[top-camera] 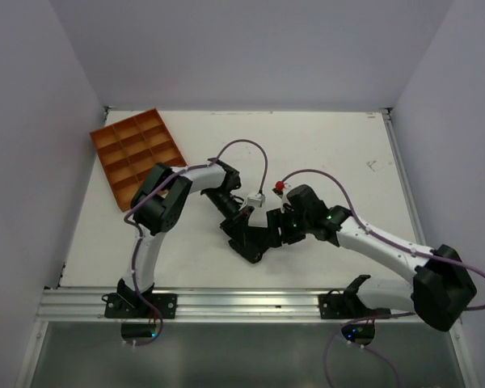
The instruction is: Roll the underwear
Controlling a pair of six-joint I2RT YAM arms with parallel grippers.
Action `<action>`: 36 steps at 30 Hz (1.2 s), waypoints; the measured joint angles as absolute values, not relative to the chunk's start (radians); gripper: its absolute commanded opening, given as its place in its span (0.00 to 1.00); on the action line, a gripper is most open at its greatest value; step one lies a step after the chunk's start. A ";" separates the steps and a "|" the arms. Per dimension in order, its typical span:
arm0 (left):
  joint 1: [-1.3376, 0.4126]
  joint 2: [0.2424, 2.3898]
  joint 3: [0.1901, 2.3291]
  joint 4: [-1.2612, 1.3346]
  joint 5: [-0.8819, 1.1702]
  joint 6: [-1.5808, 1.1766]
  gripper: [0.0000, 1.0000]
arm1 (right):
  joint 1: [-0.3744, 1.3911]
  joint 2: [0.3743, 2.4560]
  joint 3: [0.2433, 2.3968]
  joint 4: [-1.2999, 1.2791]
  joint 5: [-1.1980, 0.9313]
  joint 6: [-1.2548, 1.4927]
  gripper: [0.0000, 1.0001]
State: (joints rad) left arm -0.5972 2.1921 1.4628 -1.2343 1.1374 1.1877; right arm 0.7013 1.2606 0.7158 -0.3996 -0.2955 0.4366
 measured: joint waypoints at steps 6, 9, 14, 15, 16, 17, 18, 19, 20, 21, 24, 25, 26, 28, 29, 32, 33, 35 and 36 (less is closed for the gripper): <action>-0.605 2.205 1.494 -1.248 1.117 1.138 0.04 | 0.860 1.074 0.717 -0.470 0.043 0.464 0.62; -0.607 2.211 1.499 -1.248 1.114 1.117 0.04 | 0.964 1.056 0.722 -0.495 0.171 0.479 0.63; -0.609 2.223 1.514 -1.249 1.111 1.080 0.05 | 1.111 1.100 0.757 -0.515 0.327 0.460 0.65; -0.610 2.228 1.520 -1.251 1.110 1.069 0.05 | 1.138 1.120 0.772 -0.512 0.342 0.441 0.65; -0.611 2.231 1.525 -1.253 1.109 1.058 0.05 | 1.156 1.140 0.785 -0.508 0.350 0.424 0.66; -0.611 2.237 1.533 -1.258 1.107 1.050 0.06 | 1.177 1.168 0.802 -0.504 0.352 0.399 0.66; -0.612 2.243 1.542 -1.262 1.107 1.039 0.06 | 1.195 1.199 0.820 -0.502 0.353 0.373 0.66; -0.612 2.249 1.548 -1.267 1.106 1.031 0.06 | 1.208 1.230 0.839 -0.501 0.353 0.349 0.66; -0.612 2.255 1.555 -1.271 1.107 1.025 0.06 | 1.216 1.265 0.860 -0.499 0.351 0.322 0.66; -0.612 2.259 1.559 -1.274 1.107 1.014 0.06 | 1.221 1.301 0.878 -0.498 0.348 0.295 0.66; -0.612 2.263 1.562 -1.275 1.107 0.997 0.07 | 1.226 1.407 0.923 -0.498 0.340 0.221 0.66; -0.612 2.263 1.562 -1.274 1.107 0.993 0.07 | 1.227 1.430 0.931 -0.496 0.334 0.206 0.66; -0.612 2.264 1.562 -1.274 1.107 0.986 0.07 | 1.229 1.457 0.937 -0.497 0.323 0.187 0.66; -0.612 2.265 1.562 -1.274 1.107 0.979 0.08 | 1.230 1.495 0.947 -0.501 0.304 0.157 0.66; -0.612 2.266 1.562 -1.273 1.107 0.976 0.08 | 1.231 1.512 0.954 -0.503 0.295 0.144 0.66; -0.612 2.267 1.562 -1.271 1.106 0.962 0.08 | 1.237 1.555 0.981 -0.501 0.278 0.118 0.66; -0.612 2.267 1.562 -1.270 1.106 0.958 0.08 | 1.239 1.567 0.989 -0.499 0.274 0.112 0.65; -0.612 2.268 1.563 -1.269 1.106 0.950 0.10 | 1.246 1.591 0.999 -0.497 0.274 0.104 0.64; -0.612 2.269 1.563 -1.269 1.106 0.948 0.10 | 1.248 1.603 1.003 -0.497 0.280 0.102 0.63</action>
State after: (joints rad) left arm -0.6121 2.2692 1.5631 -1.2690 1.1057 0.9482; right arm 1.2484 1.6032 1.0035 -0.4969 0.2798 0.1020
